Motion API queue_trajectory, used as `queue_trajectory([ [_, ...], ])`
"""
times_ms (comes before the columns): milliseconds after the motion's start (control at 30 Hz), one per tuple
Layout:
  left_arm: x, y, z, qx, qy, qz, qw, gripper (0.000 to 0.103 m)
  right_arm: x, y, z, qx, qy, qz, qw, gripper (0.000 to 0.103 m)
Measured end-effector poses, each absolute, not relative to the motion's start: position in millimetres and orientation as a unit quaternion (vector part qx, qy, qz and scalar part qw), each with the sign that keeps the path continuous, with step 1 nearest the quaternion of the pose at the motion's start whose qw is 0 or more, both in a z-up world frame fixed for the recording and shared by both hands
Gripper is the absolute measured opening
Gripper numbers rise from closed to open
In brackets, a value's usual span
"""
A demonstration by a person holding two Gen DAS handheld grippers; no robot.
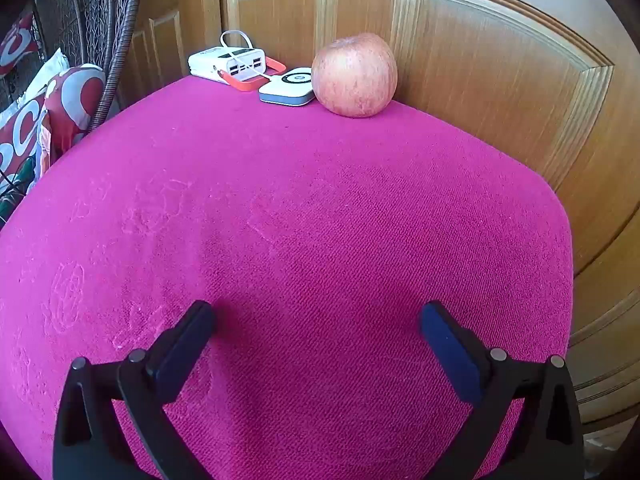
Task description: Organize rigid objects
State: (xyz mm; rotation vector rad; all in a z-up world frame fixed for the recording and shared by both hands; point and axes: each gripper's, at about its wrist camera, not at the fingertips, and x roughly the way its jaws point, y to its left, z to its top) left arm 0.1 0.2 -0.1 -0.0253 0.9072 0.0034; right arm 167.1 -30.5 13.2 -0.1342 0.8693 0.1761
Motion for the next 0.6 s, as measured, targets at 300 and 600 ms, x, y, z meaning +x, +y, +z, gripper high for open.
queue_trajectory([
  [300,0.2,0.3,0.0,-0.012,0.437,0.002,0.899,0.103,167.7,-30.3,13.2,-0.067,0.418,0.084,0.902,0.103],
  [600,0.0,0.0,0.0,-0.011,0.437,0.002,0.899,0.103,168.3,-29.8,13.3,-0.066,0.418,0.084,0.902,0.103],
])
